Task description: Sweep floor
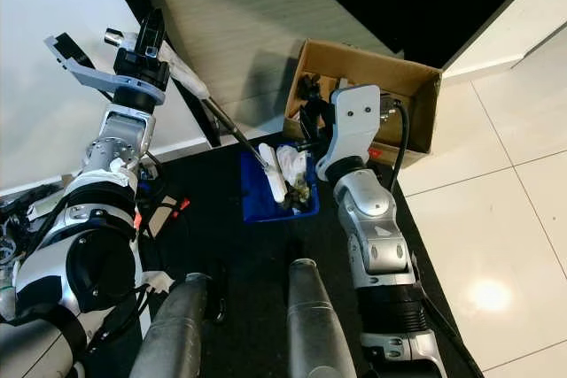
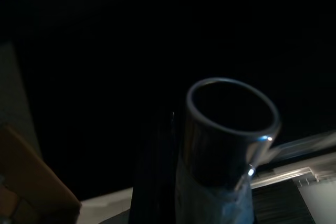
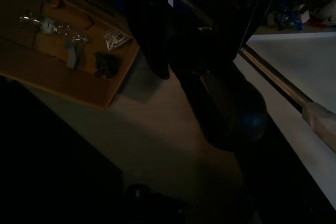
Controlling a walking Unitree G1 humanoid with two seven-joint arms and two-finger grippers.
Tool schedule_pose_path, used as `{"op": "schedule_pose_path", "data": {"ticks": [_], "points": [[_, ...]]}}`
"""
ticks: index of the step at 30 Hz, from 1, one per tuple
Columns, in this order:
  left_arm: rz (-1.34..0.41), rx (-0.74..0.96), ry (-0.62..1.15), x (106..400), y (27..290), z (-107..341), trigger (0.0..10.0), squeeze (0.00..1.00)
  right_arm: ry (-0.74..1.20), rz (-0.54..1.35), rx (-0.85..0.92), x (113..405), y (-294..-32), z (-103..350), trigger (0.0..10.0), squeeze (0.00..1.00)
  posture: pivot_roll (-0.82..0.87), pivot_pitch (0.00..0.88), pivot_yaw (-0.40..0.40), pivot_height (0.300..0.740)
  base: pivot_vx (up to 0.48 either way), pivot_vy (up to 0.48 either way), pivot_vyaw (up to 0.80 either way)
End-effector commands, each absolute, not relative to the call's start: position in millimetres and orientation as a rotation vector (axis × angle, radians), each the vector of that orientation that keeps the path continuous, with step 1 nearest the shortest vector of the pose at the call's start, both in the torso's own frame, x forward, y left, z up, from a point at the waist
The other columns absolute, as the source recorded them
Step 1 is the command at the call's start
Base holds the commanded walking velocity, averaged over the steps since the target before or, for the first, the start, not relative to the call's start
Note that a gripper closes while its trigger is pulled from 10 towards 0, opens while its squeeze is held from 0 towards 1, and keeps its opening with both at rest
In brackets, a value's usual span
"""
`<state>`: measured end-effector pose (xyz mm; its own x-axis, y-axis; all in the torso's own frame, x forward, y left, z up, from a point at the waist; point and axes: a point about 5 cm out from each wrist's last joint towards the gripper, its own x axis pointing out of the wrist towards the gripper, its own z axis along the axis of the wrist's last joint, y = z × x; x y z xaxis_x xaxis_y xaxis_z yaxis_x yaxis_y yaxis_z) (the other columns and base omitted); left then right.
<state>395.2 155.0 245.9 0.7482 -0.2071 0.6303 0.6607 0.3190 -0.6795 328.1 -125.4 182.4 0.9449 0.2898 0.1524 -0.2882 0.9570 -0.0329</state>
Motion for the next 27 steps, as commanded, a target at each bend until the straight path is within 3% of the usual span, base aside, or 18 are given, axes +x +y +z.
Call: {"op": "schedule_pose_path", "data": {"ticks": [1, 3, 4, 6, 9, 14, 22, 27], "points": [[-0.672, -1.034, -0.566, 388.6, 167.4, 263.1, 10.0, 0.0, 0.012, 0.338, 0.052, 323.2, -118.2, 144.4, 10.0, 0.0, -0.15, 0.446, 0.085, 0.74, 0.0, 0.0, 0.0], [-0.668, -0.805, -0.54, 382.9, 179.1, 267.9, 10.0, 0.0, 0.004, 0.336, 0.054, 324.8, -118.9, 145.7, 10.0, 0.0, -0.14, 0.431, 0.091, 0.74, 0.0, 0.0, 0.0], [-0.668, -0.805, -0.54, 382.9, 179.1, 267.9, 10.0, 0.0, 0.004, 0.336, 0.054, 324.8, -118.9, 145.7, 10.0, 0.0, -0.14, 0.431, 0.091, 0.74, 0.0, 0.0, 0.0], [-0.631, -0.563, -0.524, 370.2, 200.5, 275.4, 10.0, 0.0, -0.003, 0.329, 0.066, 326.1, -119.6, 145.8, 10.0, 0.0, -0.1, 0.405, 0.103, 0.74, 0.0, 0.0, 0.0], [-0.573, -0.448, -0.538, 355.4, 223.8, 289.0, 10.0, 0.0, -0.002, 0.311, 0.101, 327.5, -122.5, 144.6, 10.0, 0.0, -0.06, 0.38, 0.109, 0.74, 0.0, 0.0, 0.0], [-0.404, -0.456, -0.528, 325.1, 261.6, 318.3, 10.0, 0.0, -0.03, 0.256, 0.134, 331.5, -143.6, 152.2, 10.0, 0.0, 0.0, 0.328, 0.108, 0.74, 0.0, 0.0, 0.0], [-0.246, -0.392, -0.26, 318.6, 262.2, 277.0, 10.0, 0.0, -0.055, 0.196, 0.154, 334.8, -166.0, 160.1, 10.0, 0.0, 0.02, 0.253, 0.106, 0.74, 0.0, 0.0, 0.0], [-0.132, -0.304, 0.023, 318.8, 238.9, 215.8, 10.0, 0.0, -0.067, 0.149, 0.211, 335.9, -177.3, 163.9, 10.0, 0.0, 0.01, 0.191, 0.111, 0.74, 0.0, 0.0, 0.0]]}}
